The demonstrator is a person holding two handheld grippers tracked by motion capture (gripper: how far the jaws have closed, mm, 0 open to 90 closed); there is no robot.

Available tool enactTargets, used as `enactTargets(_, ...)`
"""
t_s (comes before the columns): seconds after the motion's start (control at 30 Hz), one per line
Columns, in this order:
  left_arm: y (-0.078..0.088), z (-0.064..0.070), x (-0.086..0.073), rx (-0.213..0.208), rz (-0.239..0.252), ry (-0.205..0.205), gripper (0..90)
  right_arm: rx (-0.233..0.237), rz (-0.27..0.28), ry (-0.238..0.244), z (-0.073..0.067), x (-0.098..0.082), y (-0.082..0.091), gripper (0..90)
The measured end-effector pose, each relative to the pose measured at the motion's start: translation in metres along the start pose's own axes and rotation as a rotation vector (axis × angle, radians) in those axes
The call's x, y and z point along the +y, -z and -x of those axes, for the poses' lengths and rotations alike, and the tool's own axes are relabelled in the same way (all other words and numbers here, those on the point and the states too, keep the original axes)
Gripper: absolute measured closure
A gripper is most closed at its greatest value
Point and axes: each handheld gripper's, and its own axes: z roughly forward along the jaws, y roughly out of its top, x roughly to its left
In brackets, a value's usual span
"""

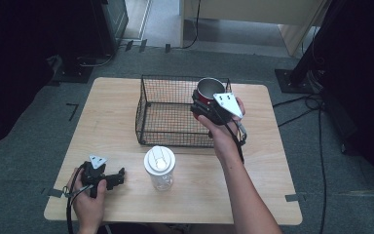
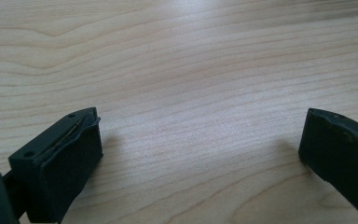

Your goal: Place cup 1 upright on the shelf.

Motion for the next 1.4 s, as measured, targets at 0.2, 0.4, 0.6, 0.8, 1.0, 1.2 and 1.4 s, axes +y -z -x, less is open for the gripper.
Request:
enactTargets(0.2,0.0,0.0,0.0,-0.001,-0.001,0.0,0.0,-0.005,-0.014,-0.001,0.0,-0.005,-0.024,7.2)
enactTargets(0.4,0.0,0.0,0.0,-0.001,-0.001,0.0,0.0,-0.025,-0.043,0.016,0.002,-0.014,-0.037,7.2)
enactTargets(0.6,0.0,0.0,0.0,-0.001,-0.002,-0.001,0.0,-0.031,-0.076,0.036,0.002,-0.027,-0.05,7.1)
enactTargets(0.8,0.0,0.0,0.0,0.0,-0.002,-0.002,0.0,-0.036,-0.096,0.025,0.003,-0.033,-0.058,7.0)
enactTargets(1.0,0.0,0.0,0.0,0.0,-0.004,-0.004,0.0,-0.062,-0.134,0.022,0.009,-0.041,-0.066,7.0)
enactTargets(1.2,0.0,0.0,0.0,-0.001,-0.004,-0.003,0.0,-0.064,-0.166,0.062,0.009,-0.049,-0.072,6.9)
enactTargets(1.4,0.0,0.0,0.0,0.0,-0.003,-0.002,0.0,-0.04,-0.206,0.051,0.005,-0.054,-0.078,6.7)
